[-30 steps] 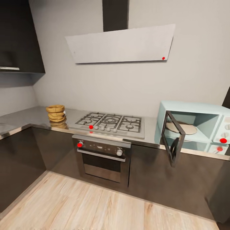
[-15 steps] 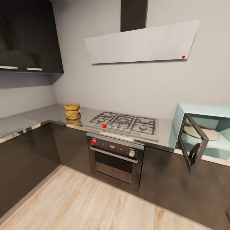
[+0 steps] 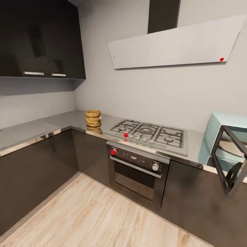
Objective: In the kitchen, take the popcorn bag from the countertop, put it into the microwave, and heat it until the popcorn is cooked so the cooked popcorn ends up inside the bag.
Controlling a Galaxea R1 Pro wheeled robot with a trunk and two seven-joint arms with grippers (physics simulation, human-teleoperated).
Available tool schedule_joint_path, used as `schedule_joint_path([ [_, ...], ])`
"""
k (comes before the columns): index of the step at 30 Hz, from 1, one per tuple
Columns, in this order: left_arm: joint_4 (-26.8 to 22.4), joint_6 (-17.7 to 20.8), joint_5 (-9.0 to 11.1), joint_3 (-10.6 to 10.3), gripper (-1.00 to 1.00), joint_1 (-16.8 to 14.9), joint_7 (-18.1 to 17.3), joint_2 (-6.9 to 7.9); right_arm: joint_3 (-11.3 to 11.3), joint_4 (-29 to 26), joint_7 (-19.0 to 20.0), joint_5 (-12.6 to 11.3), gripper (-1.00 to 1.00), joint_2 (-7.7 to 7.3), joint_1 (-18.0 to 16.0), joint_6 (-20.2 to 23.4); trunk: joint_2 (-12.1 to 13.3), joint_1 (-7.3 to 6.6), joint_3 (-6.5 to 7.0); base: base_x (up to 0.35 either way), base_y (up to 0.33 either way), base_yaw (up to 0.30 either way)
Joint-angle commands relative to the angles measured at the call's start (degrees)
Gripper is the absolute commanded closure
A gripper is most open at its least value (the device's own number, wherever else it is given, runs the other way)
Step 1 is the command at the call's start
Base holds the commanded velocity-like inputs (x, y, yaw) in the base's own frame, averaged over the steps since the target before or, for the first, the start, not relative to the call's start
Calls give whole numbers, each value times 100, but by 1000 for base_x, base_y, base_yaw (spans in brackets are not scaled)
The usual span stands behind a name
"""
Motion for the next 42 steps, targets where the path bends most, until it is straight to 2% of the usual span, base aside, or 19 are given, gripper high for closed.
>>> schedule_joint_path([
  [1,0,-14,30,9,-100,-2,14,-2,-48,18,-20,57,-100,-5,-7,-31,-3,0,-5,0,0,139],
  [14,0,-3,37,3,-100,-2,8,-1,-40,17,59,83,-100,-15,-7,-21,-3,0,-5,15,7,13],
  [42,0,10,35,-8,-100,-2,8,-1,-39,17,82,83,-100,-6,-7,-16,-3,0,-5,292,197,0],
])
